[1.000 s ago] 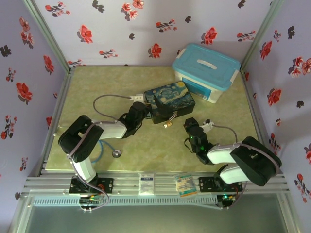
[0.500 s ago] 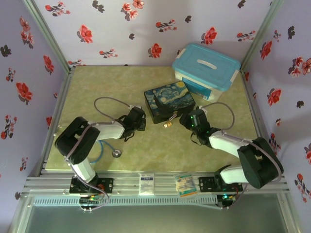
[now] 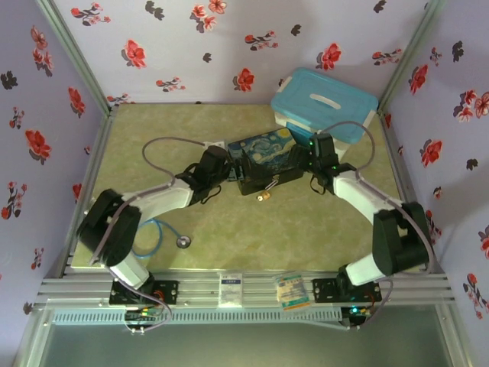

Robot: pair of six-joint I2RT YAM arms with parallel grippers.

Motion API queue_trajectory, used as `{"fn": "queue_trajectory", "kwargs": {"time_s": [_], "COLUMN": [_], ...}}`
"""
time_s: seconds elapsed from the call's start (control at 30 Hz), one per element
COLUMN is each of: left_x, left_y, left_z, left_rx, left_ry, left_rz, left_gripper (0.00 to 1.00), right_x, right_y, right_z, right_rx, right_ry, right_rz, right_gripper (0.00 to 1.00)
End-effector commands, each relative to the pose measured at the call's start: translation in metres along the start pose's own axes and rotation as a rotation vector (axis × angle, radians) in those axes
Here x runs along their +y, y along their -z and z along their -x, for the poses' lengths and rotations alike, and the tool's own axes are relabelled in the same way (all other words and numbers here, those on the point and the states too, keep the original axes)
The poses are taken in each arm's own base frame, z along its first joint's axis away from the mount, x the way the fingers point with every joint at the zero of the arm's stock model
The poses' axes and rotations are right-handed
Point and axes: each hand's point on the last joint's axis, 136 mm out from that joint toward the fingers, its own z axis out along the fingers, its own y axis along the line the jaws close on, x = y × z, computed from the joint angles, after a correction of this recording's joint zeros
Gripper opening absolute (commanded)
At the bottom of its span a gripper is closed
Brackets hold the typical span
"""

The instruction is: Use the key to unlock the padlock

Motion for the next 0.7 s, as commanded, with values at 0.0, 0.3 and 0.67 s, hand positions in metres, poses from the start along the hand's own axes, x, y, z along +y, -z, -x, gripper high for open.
{"fn": "queue_trajectory", "kwargs": {"time_s": [0.0,0.3,0.67], "left_x": [0.001,-0.006,-0.002], "left_y": [-0.030,-0.056,0.014], "left_z": [-0.001,-0.018,-0.062], "left_rx": [0.020,0.082,0.159], "left_ry": [0.046,0.106,0.118], "left_rz": [-0.002,-0.121,-0.144], "left_gripper": [0.92,0.70,0.62], "right_x": [0.001,0.058,0.107], "right_y": [-0.017,-0.025,0.046], "right_z": [-0.002,-0.046,-0.102], "right_rx": [0.057,0.197,0.222], "right_ry": [0.069,0.141,0.188], "right_rz": [-0.013,0.279,0.413], "right_gripper": [0.86,0.78,0.75]}}
